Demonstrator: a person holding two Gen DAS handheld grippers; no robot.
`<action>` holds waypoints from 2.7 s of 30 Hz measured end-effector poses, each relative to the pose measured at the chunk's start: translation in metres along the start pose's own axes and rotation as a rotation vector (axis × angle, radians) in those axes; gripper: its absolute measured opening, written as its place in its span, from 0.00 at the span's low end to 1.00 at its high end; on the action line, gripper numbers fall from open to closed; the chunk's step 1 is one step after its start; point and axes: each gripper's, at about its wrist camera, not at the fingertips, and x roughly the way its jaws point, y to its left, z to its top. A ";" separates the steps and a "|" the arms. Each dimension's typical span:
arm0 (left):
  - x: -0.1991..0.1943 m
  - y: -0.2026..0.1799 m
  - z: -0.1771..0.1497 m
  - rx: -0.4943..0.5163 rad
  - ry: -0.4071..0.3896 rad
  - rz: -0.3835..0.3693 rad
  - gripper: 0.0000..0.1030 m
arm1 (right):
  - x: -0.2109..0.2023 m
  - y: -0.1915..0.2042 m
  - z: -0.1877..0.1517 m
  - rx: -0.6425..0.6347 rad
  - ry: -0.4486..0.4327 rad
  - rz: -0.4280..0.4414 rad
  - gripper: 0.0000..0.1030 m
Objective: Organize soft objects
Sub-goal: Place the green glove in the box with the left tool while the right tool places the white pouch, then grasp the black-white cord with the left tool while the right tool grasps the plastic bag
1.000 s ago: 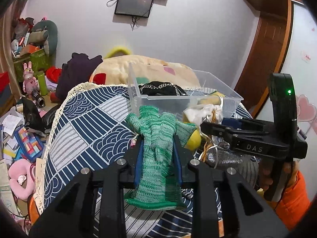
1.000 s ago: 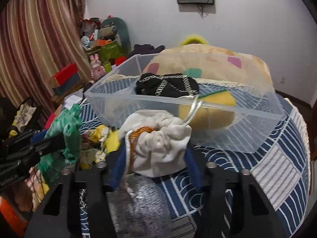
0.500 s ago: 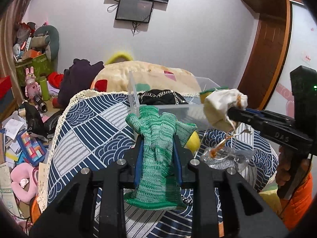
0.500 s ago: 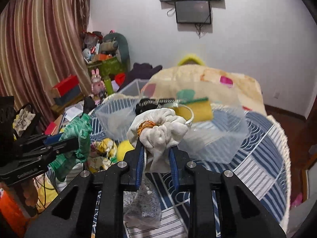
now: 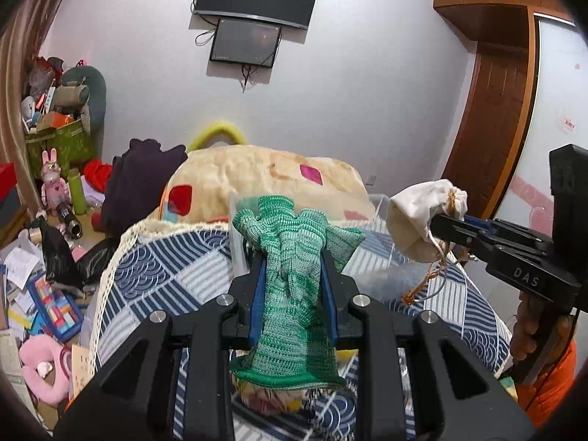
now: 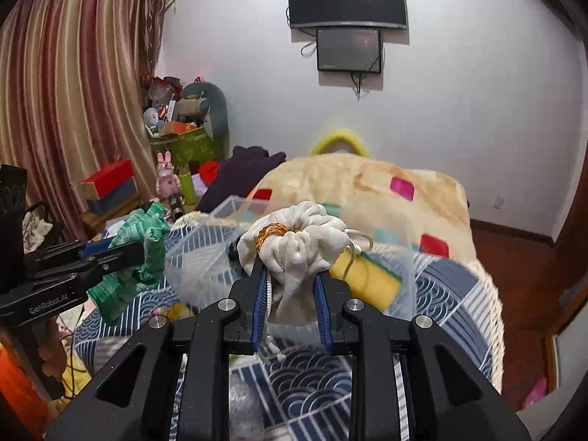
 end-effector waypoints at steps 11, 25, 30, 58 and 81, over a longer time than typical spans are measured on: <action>0.037 0.002 0.023 0.000 0.024 0.001 0.26 | 0.024 -0.005 0.021 -0.029 -0.021 -0.069 0.20; 0.100 -0.002 0.026 0.026 0.137 -0.005 0.26 | 0.079 -0.006 -0.007 -0.051 0.174 -0.043 0.21; 0.112 -0.007 0.027 0.068 0.147 0.019 0.26 | 0.077 -0.012 -0.008 -0.041 0.192 -0.033 0.24; 0.038 -0.020 0.017 0.120 0.080 0.016 0.75 | -0.010 -0.005 -0.007 -0.069 0.022 -0.065 0.74; 0.008 0.005 -0.077 0.027 0.254 0.001 0.68 | 0.001 0.027 -0.075 0.007 0.146 0.026 0.78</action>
